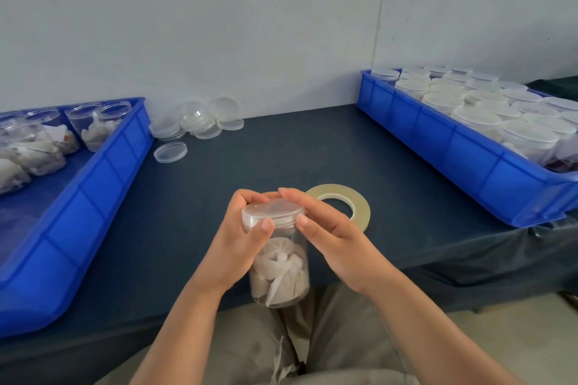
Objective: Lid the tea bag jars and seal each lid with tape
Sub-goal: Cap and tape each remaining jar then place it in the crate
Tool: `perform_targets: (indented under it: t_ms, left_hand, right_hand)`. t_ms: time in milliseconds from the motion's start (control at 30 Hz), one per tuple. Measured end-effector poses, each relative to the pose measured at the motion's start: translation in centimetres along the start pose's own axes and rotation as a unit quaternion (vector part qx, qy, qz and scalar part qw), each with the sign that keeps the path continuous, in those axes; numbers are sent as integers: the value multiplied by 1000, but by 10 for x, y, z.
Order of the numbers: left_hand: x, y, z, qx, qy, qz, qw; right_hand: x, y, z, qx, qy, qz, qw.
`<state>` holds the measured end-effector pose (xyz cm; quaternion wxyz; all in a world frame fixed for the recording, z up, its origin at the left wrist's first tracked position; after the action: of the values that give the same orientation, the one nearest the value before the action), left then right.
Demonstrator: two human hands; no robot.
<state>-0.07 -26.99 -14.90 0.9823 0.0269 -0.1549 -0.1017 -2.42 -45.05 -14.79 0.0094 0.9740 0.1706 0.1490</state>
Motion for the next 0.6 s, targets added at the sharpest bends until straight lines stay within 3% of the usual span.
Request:
perform_targets:
  t_ms: [233, 433, 600]
  left_hand:
    - [-6, -1, 8, 96, -53, 56, 992]
    - [-10, -5, 10, 107, -23, 65, 992]
    - [-10, -7, 10, 145, -34, 75, 986]
  right_hand:
    - [2, 1, 0, -66, 32, 58, 996]
    - [-1, 3, 3, -46, 74, 136, 987]
    - [-3, 2, 1, -92, 105, 139, 980]
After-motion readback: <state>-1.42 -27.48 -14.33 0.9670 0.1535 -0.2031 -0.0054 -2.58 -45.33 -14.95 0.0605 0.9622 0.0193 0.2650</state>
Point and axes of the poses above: each hand's wrist, its own x-axis towards the middle knuckle, its own y-axis out of the back of the hand, z = x × y, the point moved 4 cm from there along x, towards the middle knuckle, and after that the axes turned 2 degrees about z, right-handed, at the moved point
